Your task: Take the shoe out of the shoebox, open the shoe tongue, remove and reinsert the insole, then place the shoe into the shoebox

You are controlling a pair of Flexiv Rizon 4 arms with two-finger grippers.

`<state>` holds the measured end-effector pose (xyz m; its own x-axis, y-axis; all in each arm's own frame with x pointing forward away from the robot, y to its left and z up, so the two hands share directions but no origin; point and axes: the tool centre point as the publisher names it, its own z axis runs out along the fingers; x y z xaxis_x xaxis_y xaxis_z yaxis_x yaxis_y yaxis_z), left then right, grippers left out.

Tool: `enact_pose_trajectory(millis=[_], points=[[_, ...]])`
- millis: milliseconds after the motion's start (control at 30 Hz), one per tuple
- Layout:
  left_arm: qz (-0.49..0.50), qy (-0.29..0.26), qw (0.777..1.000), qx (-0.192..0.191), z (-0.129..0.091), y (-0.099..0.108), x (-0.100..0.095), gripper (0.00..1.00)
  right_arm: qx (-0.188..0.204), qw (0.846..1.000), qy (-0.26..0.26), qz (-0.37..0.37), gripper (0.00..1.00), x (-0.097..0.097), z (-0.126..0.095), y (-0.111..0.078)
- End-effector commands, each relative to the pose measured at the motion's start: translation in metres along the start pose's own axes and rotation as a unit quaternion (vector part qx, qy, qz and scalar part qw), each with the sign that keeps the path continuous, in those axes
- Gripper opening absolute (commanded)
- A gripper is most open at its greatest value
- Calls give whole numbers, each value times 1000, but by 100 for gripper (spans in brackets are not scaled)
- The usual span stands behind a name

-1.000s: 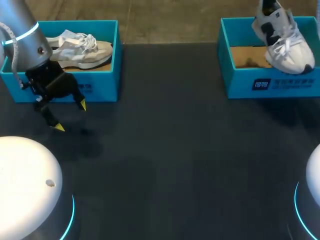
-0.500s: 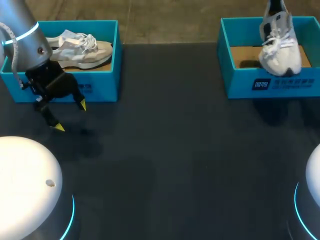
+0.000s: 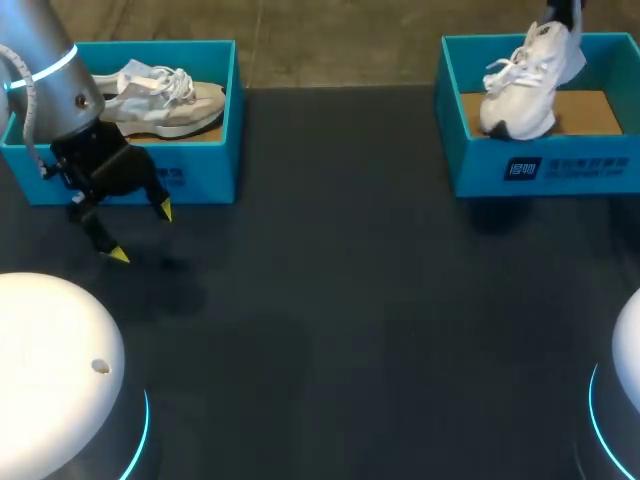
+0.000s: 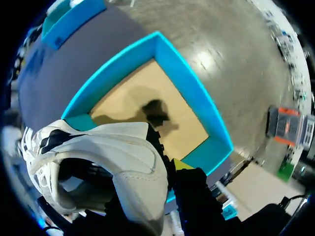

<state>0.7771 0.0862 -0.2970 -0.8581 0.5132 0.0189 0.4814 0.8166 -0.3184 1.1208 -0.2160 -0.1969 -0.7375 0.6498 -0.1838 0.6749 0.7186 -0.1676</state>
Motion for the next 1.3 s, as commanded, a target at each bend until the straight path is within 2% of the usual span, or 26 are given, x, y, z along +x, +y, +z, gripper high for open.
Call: enact_pose_trajectory(millis=[33,367,533,567,1000,1033,1100,1167,1200,1233,1300], points=[[1,-1,1000,0,0,0,1,100,2,998,5,65,0,6,-1,-11],[1,-1,1000,0,0,0,1,100,16,987,19,161,0,15,2,-37],[1,-1,1000,0,0,0,1,100,19,965,31,260,0,27,7,-63],[1,-1,1000,0,0,0,1,100,10,955,43,293,0,30,8,-71],[1,-1,1000,0,0,0,1,100,10,955,43,293,0,30,8,-71],[1,-1,1000,0,0,0,1,100,17,951,42,305,0,30,8,-70],[1,-1,1000,0,0,0,1,100,6,940,66,335,0,31,9,-72],[1,-1,1000,0,0,0,1,100,30,928,54,367,0,31,9,-76],[1,-1,1000,0,0,0,1,100,27,926,57,372,0,31,9,-78],[1,-1,1000,0,0,0,1,100,36,916,53,395,0,31,10,-82],[1,-1,1000,0,0,0,1,100,38,912,53,405,0,29,11,-87]])
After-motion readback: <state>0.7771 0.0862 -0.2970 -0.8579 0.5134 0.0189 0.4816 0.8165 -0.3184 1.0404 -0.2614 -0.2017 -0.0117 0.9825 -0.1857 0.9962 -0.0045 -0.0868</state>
